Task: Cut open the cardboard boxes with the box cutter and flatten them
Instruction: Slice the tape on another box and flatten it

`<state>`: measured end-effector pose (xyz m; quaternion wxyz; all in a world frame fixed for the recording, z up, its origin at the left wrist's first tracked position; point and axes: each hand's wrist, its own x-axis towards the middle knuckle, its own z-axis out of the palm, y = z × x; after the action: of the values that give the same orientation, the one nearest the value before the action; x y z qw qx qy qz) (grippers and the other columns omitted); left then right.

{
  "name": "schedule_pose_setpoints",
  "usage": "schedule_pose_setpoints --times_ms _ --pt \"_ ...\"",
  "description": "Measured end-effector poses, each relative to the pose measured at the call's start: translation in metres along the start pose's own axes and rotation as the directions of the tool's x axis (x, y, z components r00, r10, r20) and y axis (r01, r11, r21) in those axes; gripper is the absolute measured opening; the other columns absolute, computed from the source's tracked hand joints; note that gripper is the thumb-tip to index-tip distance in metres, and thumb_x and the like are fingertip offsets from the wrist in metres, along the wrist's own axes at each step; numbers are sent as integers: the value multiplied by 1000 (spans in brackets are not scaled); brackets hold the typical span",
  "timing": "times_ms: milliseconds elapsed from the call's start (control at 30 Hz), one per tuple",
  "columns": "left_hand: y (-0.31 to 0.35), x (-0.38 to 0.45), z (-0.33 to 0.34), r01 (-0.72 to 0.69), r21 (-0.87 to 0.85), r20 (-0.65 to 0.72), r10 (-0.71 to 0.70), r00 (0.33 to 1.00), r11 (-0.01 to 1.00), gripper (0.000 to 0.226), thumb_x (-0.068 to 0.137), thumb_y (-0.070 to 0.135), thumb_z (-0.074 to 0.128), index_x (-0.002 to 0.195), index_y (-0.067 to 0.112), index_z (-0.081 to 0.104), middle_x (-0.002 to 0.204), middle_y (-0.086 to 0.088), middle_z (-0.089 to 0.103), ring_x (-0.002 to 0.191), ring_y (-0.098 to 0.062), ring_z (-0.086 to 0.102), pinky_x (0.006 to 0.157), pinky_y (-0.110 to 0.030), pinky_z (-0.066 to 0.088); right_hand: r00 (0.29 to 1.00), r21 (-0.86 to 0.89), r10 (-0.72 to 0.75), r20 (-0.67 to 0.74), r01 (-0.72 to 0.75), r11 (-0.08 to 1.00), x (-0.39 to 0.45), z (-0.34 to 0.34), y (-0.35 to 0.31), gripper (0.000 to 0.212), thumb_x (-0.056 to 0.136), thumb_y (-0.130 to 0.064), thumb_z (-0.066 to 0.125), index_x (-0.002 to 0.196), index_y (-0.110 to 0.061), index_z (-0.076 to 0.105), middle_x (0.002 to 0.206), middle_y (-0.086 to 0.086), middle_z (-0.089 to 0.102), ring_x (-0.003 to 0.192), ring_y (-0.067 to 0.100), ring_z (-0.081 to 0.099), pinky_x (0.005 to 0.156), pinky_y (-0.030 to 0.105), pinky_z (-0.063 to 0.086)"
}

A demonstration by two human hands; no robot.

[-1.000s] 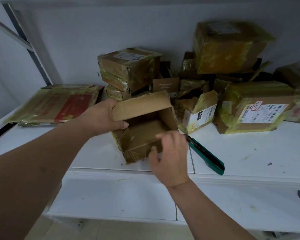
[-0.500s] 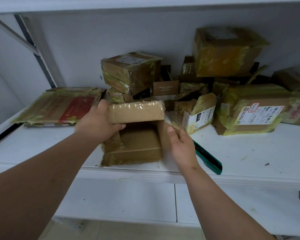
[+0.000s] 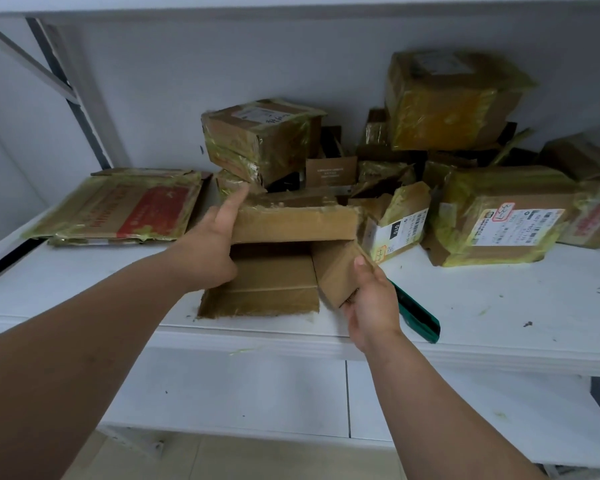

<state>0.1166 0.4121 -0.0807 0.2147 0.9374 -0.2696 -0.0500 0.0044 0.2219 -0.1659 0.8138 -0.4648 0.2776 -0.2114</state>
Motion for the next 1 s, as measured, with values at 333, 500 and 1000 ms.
schedule_pose_setpoints --times_ms 333,500,1000 --pt "-25 -2 10 -94 151 19 93 996 984 75 86 -9 48 140 44 46 152 9 41 132 -15 44 104 -17 33 966 199 223 132 -246 949 -4 0 -5 25 104 -11 41 120 -12 60 111 16 71 100 31 67 91 51 54" --pt "-32 1 18 -219 278 119 192 974 935 71 88 -7 50 140 42 48 155 15 33 144 -14 29 113 -19 22 947 218 266 182 -302 928 -4 -11 -10 36 100 -28 35 114 -10 63 110 19 72 105 37 68 97 61 48" --pt "-41 8 42 -46 315 201 -19 979 948 64 96 62 35 152 32 29 161 0 22 144 -26 24 117 -39 20 975 -408 208 76 -160 899 0 -3 -1 37 97 -2 53 133 -10 52 103 6 72 91 25 71 74 40 61"
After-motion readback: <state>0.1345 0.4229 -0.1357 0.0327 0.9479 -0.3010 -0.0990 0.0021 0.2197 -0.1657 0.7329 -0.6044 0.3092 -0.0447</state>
